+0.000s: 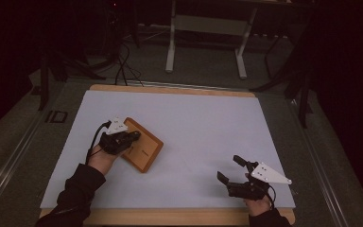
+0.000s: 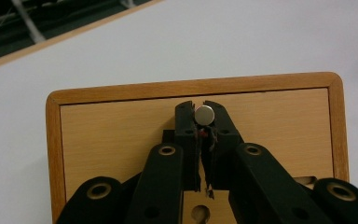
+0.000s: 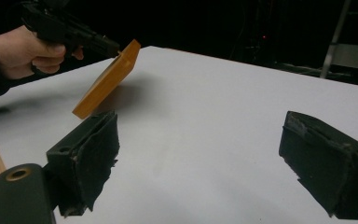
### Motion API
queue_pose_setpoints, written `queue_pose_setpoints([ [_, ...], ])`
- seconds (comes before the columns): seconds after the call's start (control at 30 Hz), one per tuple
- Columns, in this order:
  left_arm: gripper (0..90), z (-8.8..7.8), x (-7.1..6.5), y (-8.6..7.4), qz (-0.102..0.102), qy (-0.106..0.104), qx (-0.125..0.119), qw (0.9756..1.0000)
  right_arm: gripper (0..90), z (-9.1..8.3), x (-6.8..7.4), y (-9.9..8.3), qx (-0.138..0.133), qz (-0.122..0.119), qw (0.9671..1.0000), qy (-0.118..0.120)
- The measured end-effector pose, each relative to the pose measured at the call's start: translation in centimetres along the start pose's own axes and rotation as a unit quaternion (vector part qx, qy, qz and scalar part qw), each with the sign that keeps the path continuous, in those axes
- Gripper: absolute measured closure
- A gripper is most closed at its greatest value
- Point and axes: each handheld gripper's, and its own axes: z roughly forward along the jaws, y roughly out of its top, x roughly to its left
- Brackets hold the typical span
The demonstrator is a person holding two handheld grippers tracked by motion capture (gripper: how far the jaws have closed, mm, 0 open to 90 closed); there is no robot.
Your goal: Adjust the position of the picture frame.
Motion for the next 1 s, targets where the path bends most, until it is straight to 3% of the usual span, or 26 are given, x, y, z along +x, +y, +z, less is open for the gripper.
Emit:
queue_pose_setpoints([
  [0.27, 86.0, 1.0, -1.8, 1.9, 0.015, -0.017, 0.000, 0.9997, 11.6, -0.1, -0.1, 0.0, -0.003, 0.003, 1.0000, 0.000],
  [0.53, 86.1, 3.1, -4.7, 3.8, 0.026, -0.035, 0.006, 0.9990, 11.7, -0.2, -0.2, 0.1, -0.006, 0.005, 1.0000, 0.000],
  [0.8, 86.0, 5.5, -7.0, 4.3, 0.031, -0.058, 0.020, 0.9976, 11.6, -0.2, -0.2, 0.1, -0.007, 0.004, 1.0000, -0.001],
  [1.0, 86.0, 6.8, -7.7, 4.2, 0.030, -0.064, 0.030, 0.9971, 11.7, -0.3, -0.2, 0.1, -0.007, 0.005, 1.0000, 0.000],
])
